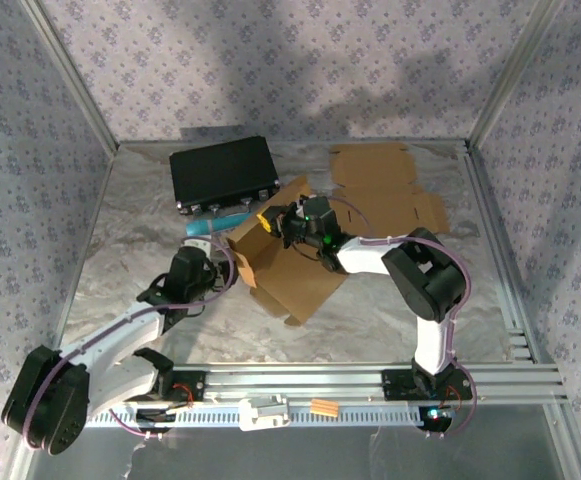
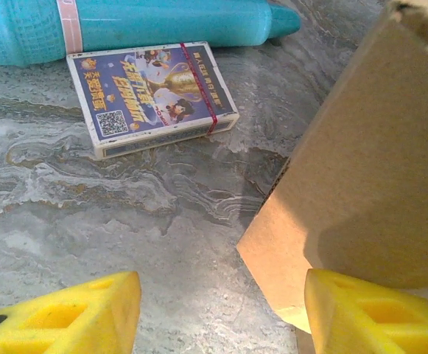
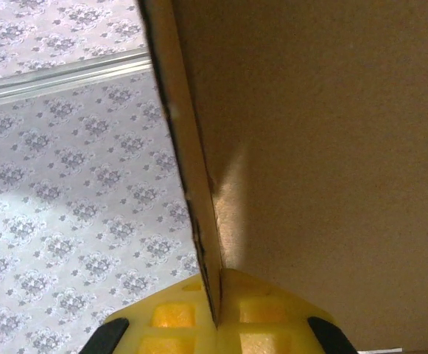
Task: Fold the paper box
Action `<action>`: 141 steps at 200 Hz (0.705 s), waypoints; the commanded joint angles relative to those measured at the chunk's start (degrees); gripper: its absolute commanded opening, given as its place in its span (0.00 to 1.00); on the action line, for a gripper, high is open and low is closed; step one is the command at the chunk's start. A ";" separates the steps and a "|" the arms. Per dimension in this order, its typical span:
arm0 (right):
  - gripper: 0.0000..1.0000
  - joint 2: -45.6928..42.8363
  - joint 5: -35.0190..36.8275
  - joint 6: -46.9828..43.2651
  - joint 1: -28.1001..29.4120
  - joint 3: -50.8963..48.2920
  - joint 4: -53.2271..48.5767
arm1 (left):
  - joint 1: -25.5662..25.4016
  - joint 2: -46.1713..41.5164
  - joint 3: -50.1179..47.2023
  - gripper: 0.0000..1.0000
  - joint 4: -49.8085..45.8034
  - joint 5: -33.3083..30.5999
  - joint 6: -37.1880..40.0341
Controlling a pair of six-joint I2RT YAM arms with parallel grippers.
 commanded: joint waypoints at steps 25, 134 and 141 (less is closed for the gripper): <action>0.00 0.87 -0.24 0.14 0.71 -0.20 1.86 | -0.49 3.22 2.13 0.63 4.49 -3.97 -1.10; 0.00 1.22 0.29 0.98 -0.09 0.67 1.34 | -2.62 -1.05 -2.09 0.58 10.44 0.90 -0.96; 0.00 1.22 0.24 0.98 -0.18 0.69 1.18 | -2.60 -1.24 -2.08 0.57 10.28 1.02 -0.74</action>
